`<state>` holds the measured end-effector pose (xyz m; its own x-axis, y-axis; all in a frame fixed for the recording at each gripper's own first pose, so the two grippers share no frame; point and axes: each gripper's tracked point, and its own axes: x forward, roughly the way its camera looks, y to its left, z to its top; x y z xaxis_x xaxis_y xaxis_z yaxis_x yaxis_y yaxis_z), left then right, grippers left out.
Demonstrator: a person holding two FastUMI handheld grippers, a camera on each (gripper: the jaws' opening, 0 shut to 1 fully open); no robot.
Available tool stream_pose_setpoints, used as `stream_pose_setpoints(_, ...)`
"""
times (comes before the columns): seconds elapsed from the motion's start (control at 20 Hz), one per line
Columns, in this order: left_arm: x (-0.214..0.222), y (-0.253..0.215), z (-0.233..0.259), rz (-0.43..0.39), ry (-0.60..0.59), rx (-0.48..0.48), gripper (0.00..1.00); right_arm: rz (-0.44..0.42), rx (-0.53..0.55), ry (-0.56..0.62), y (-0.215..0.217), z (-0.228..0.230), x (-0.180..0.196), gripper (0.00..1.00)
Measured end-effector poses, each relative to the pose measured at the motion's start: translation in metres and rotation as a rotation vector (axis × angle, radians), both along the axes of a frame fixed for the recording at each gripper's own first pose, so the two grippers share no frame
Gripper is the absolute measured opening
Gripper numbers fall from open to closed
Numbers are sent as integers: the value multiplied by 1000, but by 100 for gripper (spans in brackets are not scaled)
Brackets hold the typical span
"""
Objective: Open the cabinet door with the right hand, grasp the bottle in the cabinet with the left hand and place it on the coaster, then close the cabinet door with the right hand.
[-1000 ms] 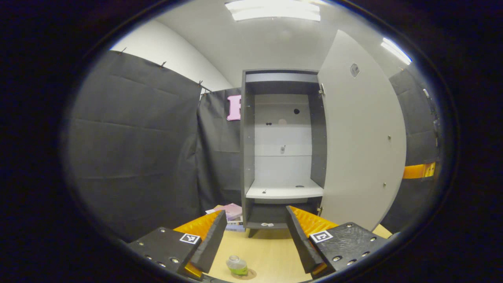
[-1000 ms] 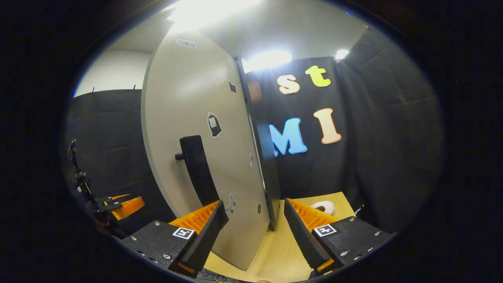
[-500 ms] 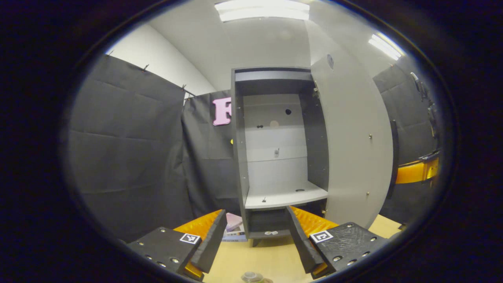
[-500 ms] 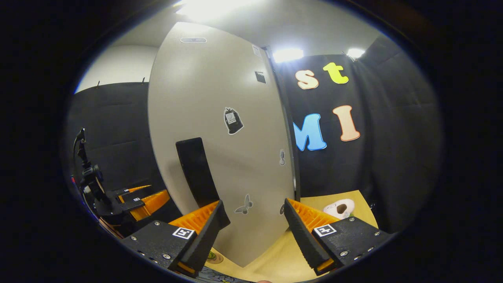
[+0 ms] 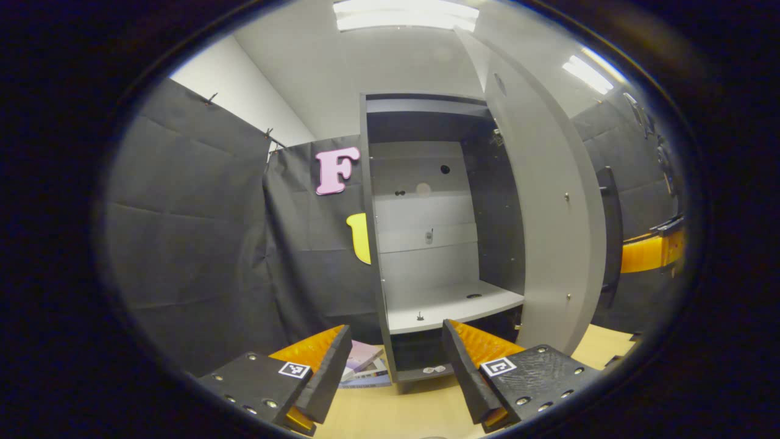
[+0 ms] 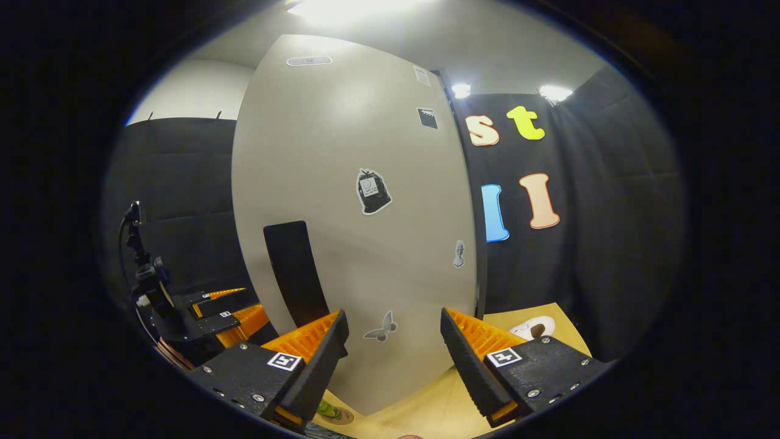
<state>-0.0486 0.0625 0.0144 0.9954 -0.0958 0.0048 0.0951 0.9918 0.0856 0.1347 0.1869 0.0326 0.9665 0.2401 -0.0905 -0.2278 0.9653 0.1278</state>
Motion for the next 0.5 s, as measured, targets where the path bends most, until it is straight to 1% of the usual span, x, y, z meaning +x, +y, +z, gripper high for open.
stream_pose_setpoints(0.25,25,11,-16,-50,22,-11,86,-24,6,-14,19,2,13,95)
stream_pose_setpoints(0.3,28,12,-18,-57,24,-13,82,-25,7,-16,21,1,15,95)
stream_pose_setpoints(0.35,30,14,-18,-62,22,-12,85,-31,8,-16,24,1,17,95)
stream_pose_setpoints(0.45,36,16,-20,-70,21,-10,85,-39,10,-10,27,-1,21,95)
stream_pose_setpoints(0.5,37,18,-21,-73,22,-8,82,-44,13,-5,27,-2,21,95)
